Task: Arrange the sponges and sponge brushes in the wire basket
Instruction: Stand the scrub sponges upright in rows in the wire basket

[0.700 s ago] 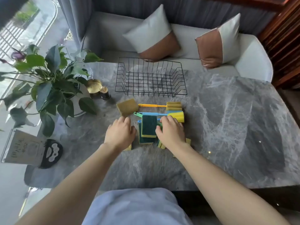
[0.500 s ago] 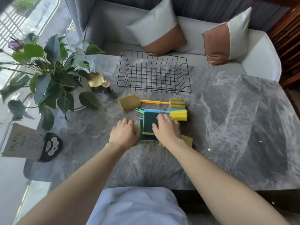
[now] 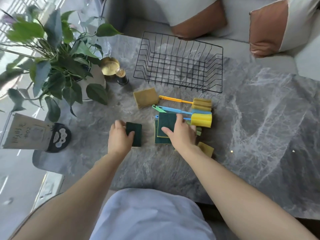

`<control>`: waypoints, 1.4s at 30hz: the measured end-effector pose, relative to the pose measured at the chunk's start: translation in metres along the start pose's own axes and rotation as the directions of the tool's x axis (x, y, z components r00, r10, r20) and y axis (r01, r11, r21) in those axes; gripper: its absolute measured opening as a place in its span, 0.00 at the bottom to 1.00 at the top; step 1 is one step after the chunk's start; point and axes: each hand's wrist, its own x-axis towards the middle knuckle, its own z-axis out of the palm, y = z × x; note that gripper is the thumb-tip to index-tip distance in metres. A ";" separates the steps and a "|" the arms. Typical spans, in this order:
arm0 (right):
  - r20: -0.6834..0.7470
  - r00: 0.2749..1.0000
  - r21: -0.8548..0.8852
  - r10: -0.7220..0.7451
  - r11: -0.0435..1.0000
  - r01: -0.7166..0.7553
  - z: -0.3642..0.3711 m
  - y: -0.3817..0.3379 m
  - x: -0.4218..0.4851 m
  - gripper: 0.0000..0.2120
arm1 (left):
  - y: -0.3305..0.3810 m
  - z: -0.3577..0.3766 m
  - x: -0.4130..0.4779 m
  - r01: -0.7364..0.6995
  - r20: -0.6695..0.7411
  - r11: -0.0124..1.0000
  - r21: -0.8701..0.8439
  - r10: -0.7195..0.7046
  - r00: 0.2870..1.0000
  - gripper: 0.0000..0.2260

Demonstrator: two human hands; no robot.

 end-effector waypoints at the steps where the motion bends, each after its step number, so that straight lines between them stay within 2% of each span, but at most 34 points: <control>1: 0.011 1.000 0.033 0.006 0.999 -0.006 0.000 0.002 0.002 0.32 | 0.000 0.001 0.000 0.058 -0.007 0.997 -0.045 -0.059 0.998 0.18; 4: 0.045 0.999 0.149 0.018 0.989 -0.024 -0.002 0.008 0.008 0.32 | 0.006 0.003 -0.002 0.234 -0.020 0.958 -0.167 -0.241 0.970 0.18; 6: 0.071 0.997 0.221 0.012 0.975 -0.027 -0.003 0.011 0.013 0.30 | 0.010 0.006 -0.004 0.300 -0.041 0.922 -0.244 -0.319 0.947 0.16; 10: 0.126 0.991 0.290 -0.039 0.957 0.001 -0.005 0.015 0.023 0.25 | 0.019 0.011 -0.009 0.344 -0.104 0.883 -0.319 -0.393 0.914 0.13; 14: 0.136 0.987 0.304 -0.088 0.952 0.043 -0.010 0.021 0.033 0.18 | 0.032 0.015 -0.011 0.323 -0.148 0.842 -0.432 -0.420 0.895 0.11; 20: 0.162 0.982 0.547 -0.093 0.837 -0.011 -0.026 0.034 0.042 0.19 | 0.076 0.014 0.010 0.148 -0.204 0.859 -0.491 -0.278 0.939 0.09; 25: 0.020 1.000 0.663 0.005 0.748 -0.017 -0.058 0.044 0.063 0.18 | 0.124 0.006 0.056 0.011 -0.181 0.837 -0.547 -0.131 0.975 0.09; 31: -0.134 0.983 0.687 0.126 0.727 0.000 -0.108 0.050 0.115 0.20 | 0.188 0.002 0.133 -0.091 -0.145 0.818 -0.568 0.009 0.989 0.10; 35: -0.185 0.968 0.673 0.168 0.740 0.001 -0.129 0.053 0.159 0.20 | 0.223 0.014 0.196 -0.066 -0.055 0.799 -0.598 0.041 0.998 0.09; 42: -0.162 0.971 0.655 0.178 0.755 -0.028 -0.129 0.057 0.226 0.20 | 0.234 0.058 0.283 0.136 0.172 0.766 -0.629 -0.033 0.985 0.11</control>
